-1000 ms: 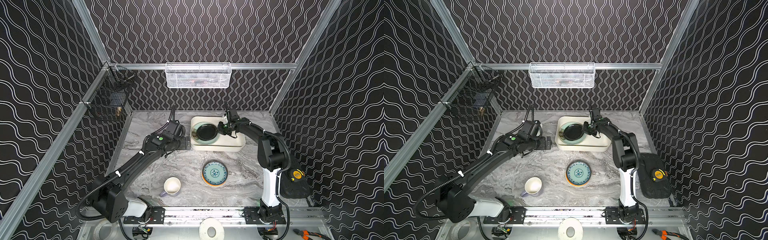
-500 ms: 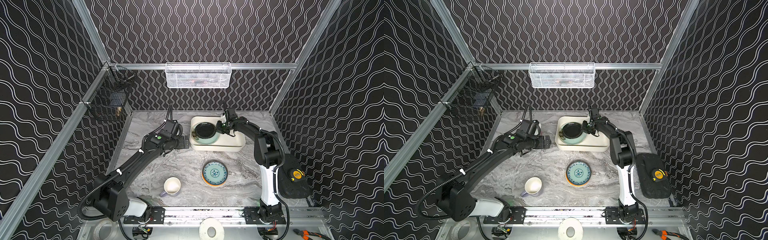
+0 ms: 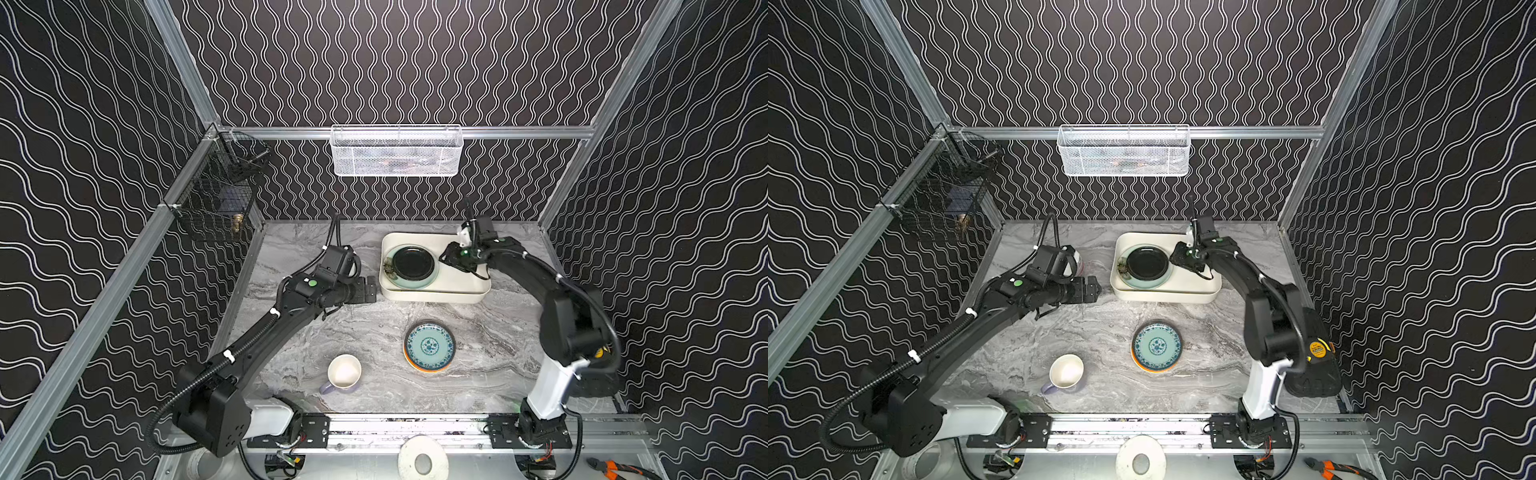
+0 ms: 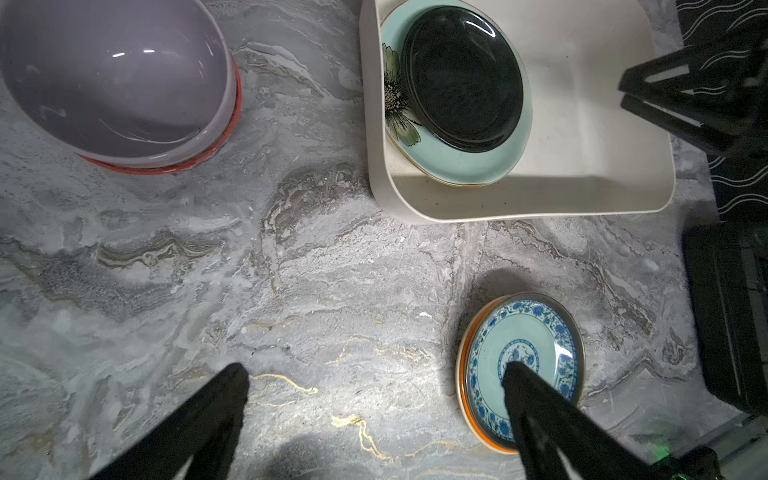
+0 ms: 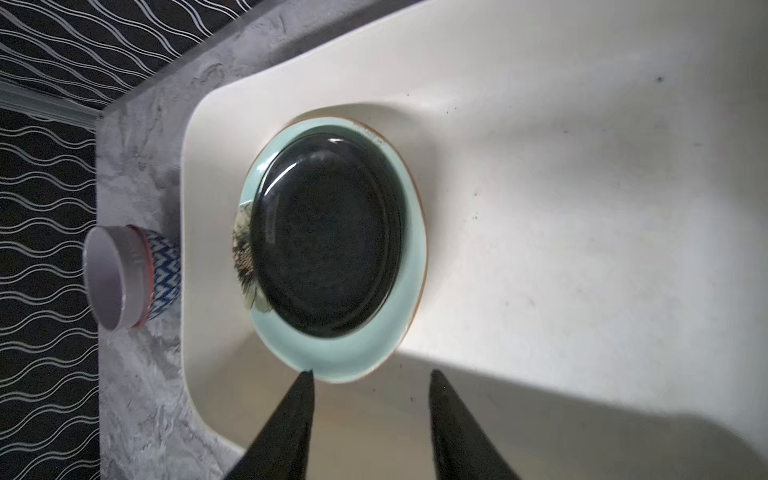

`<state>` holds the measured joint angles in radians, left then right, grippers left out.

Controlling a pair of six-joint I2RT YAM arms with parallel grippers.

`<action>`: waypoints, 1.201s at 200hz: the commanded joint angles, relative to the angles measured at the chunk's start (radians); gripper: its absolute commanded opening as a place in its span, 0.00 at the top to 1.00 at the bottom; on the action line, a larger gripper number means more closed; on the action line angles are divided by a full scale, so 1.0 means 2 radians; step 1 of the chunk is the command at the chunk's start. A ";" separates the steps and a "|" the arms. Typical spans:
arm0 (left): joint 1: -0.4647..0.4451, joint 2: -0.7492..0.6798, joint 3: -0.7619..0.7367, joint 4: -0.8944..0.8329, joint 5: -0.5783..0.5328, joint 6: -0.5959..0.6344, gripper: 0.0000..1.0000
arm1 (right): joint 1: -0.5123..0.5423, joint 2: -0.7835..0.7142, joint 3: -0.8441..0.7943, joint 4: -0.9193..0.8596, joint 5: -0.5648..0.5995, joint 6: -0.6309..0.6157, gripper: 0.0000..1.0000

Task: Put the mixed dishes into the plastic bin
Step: 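Carry the black plate into the cream bin with the right gripper and release it, then pinch the blue-patterned plate edge with both grippers and tilt it up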

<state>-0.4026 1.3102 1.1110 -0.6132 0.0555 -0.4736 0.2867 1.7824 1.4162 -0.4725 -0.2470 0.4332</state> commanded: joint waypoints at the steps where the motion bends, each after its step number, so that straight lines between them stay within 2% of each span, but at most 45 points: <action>1: 0.000 -0.018 -0.010 0.011 0.014 -0.008 0.01 | 0.012 -0.075 -0.078 -0.011 0.005 -0.001 0.59; 36: -0.029 -0.050 -0.034 0.017 0.008 -0.023 0.01 | 0.072 -0.202 -0.240 -0.011 0.046 0.026 0.62; 59: -0.093 -0.054 -0.052 0.023 -0.028 -0.044 0.01 | 0.113 -0.257 -0.315 -0.001 0.068 0.054 0.63; 94: -0.184 -0.049 -0.074 0.034 -0.070 -0.084 0.01 | 0.122 -0.298 -0.383 0.018 0.081 0.065 0.63; 160: -0.255 -0.038 -0.081 0.030 -0.110 -0.113 0.01 | 0.129 -0.288 -0.411 0.040 0.084 0.058 0.67; 202: -0.268 -0.029 -0.073 0.027 -0.122 -0.113 0.01 | 0.129 -0.269 -0.410 0.055 0.080 0.056 0.76; 240: -0.268 -0.027 -0.076 0.027 -0.127 -0.110 0.01 | 0.129 -0.262 -0.404 0.057 0.078 0.051 0.76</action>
<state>-0.9375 1.2518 0.9562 -0.5613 -0.1703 -0.6819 0.5430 1.2510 0.5964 -0.3820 -0.0921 0.5407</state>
